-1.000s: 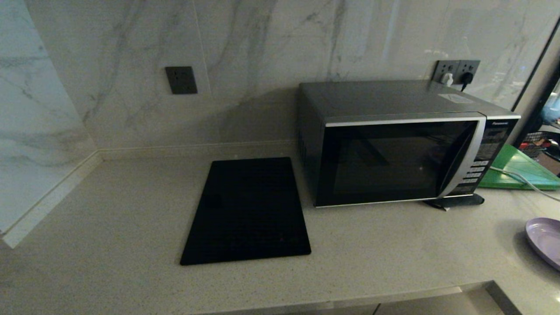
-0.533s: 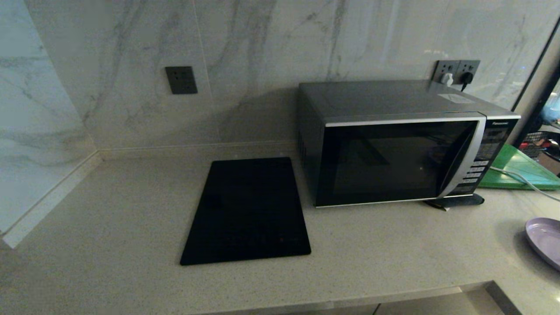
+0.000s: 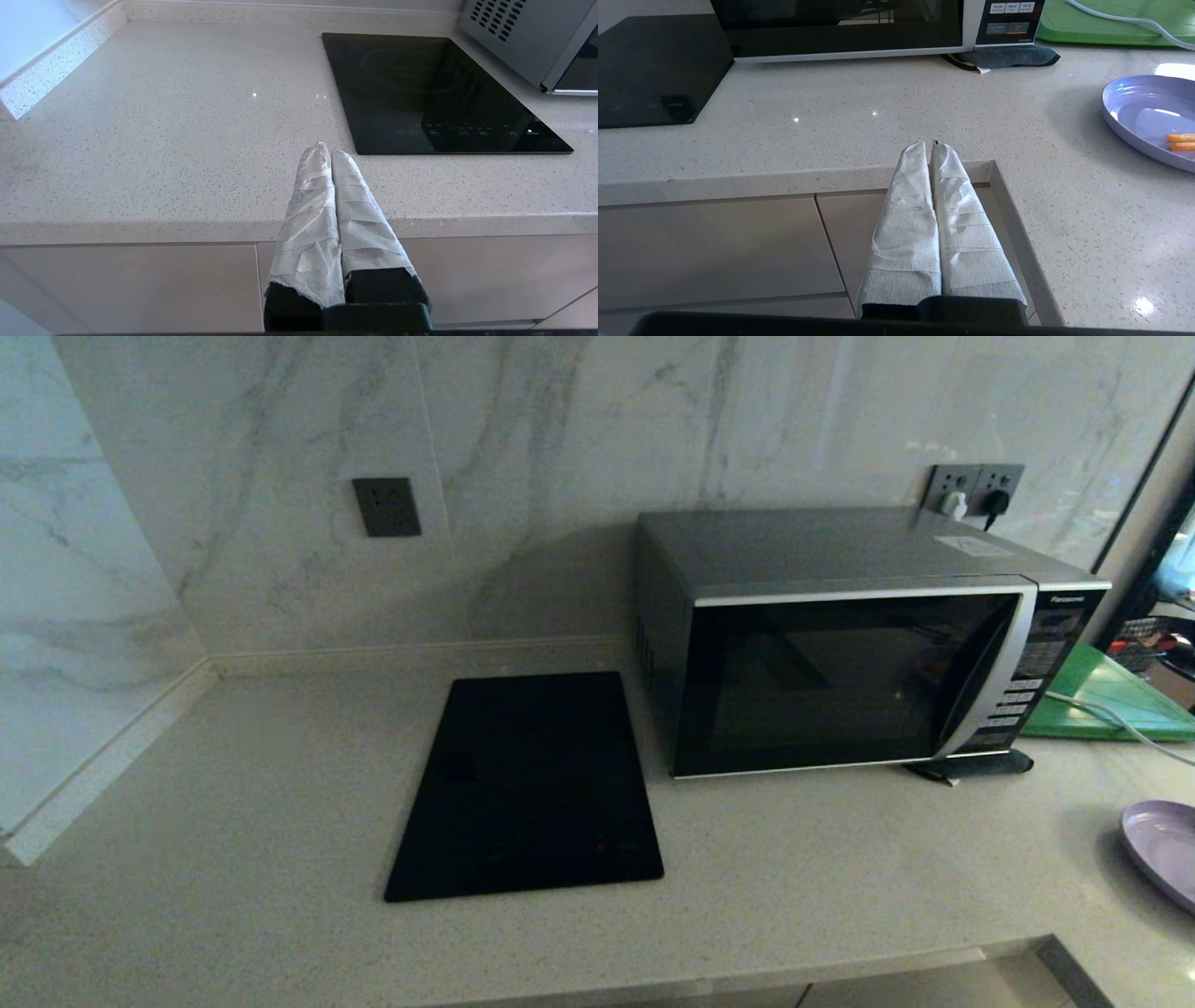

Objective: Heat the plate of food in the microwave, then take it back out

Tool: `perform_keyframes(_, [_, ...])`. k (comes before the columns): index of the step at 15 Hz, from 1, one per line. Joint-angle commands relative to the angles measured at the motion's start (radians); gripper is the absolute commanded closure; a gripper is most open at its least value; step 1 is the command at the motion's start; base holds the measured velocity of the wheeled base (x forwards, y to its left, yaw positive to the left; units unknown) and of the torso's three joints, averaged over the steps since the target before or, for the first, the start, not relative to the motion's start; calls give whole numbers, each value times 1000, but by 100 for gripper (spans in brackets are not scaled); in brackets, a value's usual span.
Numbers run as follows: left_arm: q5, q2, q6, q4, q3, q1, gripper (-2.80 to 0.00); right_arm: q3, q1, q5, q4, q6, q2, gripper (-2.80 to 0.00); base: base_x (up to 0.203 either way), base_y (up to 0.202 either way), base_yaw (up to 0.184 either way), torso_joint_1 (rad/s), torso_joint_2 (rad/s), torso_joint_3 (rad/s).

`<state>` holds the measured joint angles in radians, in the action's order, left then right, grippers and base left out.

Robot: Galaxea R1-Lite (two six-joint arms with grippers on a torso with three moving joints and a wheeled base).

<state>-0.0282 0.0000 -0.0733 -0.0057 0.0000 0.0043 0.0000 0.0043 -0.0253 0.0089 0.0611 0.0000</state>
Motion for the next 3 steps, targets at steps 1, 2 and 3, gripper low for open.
perform_keyframes(1, [-1, 2, 0, 0, 0, 0, 0, 2, 0, -4, -3, 2, 2, 0, 0, 0, 0, 0, 0, 0])
perform_keyframes(2, [-1, 1, 0, 0, 0, 0, 0, 2, 0, -5, -3, 2, 2, 0, 0, 0, 0, 0, 0, 0])
perform_keyframes(3, [-1, 2, 0, 0, 0, 0, 0, 2, 0, -5, -3, 2, 2, 0, 0, 0, 0, 0, 0, 0])
